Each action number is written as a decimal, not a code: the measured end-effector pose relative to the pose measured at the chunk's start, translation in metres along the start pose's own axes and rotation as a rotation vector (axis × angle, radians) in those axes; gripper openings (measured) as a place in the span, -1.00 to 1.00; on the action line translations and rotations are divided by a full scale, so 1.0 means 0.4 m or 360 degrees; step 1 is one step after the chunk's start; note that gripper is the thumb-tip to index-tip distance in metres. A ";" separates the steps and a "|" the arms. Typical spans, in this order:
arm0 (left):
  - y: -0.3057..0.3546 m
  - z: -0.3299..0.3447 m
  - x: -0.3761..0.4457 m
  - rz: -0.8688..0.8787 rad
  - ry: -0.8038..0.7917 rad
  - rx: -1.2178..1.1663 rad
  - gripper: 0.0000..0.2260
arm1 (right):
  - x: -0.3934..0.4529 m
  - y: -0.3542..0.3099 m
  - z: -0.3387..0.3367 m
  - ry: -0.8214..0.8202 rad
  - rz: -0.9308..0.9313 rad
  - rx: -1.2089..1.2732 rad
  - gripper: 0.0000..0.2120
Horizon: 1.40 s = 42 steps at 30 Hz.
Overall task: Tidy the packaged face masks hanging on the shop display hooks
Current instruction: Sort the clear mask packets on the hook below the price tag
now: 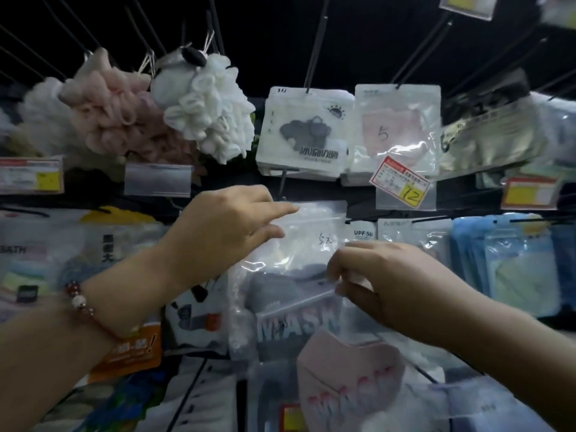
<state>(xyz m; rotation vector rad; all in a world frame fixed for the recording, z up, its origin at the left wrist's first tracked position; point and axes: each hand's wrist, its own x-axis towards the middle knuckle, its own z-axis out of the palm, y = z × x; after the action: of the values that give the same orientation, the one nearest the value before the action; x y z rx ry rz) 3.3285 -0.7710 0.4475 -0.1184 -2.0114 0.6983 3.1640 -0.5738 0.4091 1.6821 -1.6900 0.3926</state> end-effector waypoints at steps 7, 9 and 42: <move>-0.070 0.039 0.027 0.0103 0.0088 0.0328 -0.63 | 0.072 -0.005 0.019 0.0008 -0.0037 0.0049 -0.95; -0.080 0.044 0.028 0.0053 0.0061 0.0294 -0.64 | 0.083 -0.003 0.023 0.0000 -0.0025 0.0064 -0.94; -0.052 0.087 0.040 -0.0424 0.0173 -0.0404 -0.76 | 0.140 -0.002 0.055 -0.0091 0.0068 0.0182 -0.95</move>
<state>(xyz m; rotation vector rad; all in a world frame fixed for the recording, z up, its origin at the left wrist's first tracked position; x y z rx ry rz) 3.2955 -0.7976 0.4578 -0.0351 -1.9568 0.2615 3.1643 -0.6300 0.4304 1.7567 -1.7772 0.4738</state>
